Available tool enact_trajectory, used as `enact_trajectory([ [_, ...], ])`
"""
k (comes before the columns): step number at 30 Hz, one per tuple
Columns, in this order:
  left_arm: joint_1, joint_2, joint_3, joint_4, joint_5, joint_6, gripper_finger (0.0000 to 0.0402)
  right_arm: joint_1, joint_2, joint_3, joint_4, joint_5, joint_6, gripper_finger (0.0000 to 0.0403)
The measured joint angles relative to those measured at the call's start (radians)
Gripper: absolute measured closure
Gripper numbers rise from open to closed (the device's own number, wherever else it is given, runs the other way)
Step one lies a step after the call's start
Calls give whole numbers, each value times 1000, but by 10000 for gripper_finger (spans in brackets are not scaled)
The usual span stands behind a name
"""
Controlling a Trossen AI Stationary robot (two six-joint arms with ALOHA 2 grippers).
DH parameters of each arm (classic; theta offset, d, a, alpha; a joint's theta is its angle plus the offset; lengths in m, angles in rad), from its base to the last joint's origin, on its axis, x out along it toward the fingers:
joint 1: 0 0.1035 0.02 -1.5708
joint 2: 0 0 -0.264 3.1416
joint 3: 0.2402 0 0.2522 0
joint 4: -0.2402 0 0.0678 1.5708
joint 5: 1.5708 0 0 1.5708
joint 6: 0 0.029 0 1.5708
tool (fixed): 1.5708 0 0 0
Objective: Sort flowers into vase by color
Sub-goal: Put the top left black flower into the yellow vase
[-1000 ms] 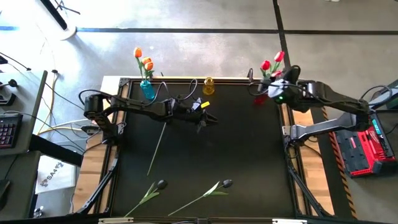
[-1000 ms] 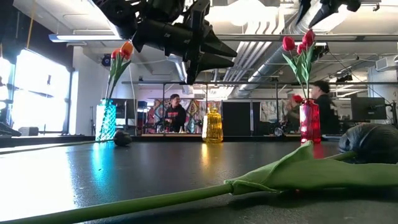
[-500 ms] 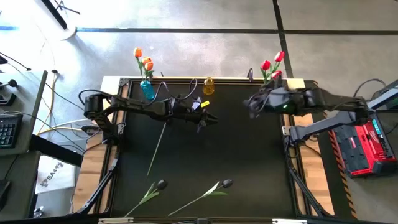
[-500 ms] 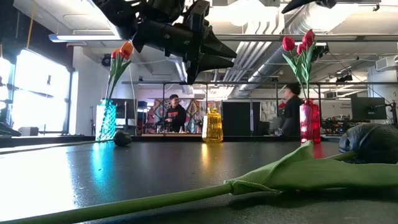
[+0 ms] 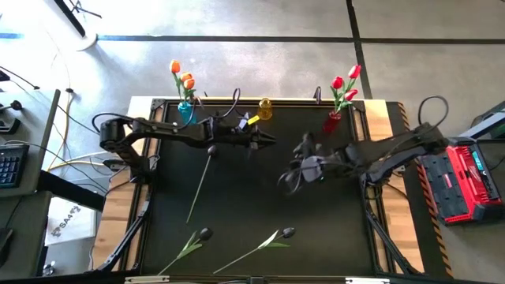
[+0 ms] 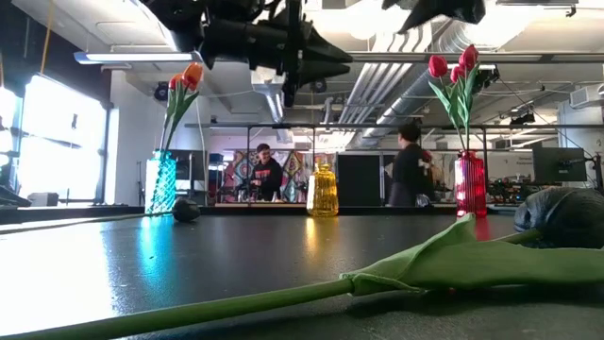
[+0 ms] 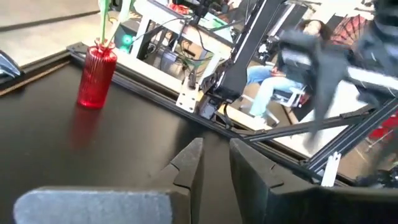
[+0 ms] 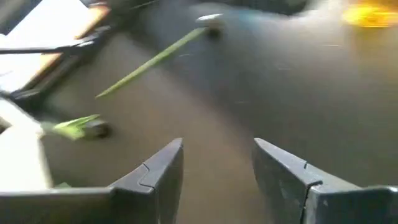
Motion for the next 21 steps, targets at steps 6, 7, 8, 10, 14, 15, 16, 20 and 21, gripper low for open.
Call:
enact_trajectory([
  [6,-16,-19,0,-30,-6,-6,347,47,17,0,393,-115,-221,240],
  [7,-21,-19,0,-31,-7,-15,348,47,9,0,464,-129,-270,246],
  [8,-28,-19,0,-30,-7,-25,348,46,0,0,530,-139,-322,253],
  [10,-43,-19,0,-31,-14,-37,348,46,-26,0,640,-144,-426,268],
  [14,-81,-22,0,-50,-63,-46,348,45,-79,0,719,-143,-568,286],
  [15,-89,-26,0,-61,-73,-47,349,45,-91,0,712,-140,-577,289],
  [16,-98,-28,0,-67,-82,-49,349,45,-103,0,704,-130,-567,291],
  [20,-120,-39,0,-109,-108,-63,349,32,-170,0,657,-107,-495,302],
  [21,-125,-42,0,-110,-119,-64,349,33,-188,0,637,-103,-523,306],
])
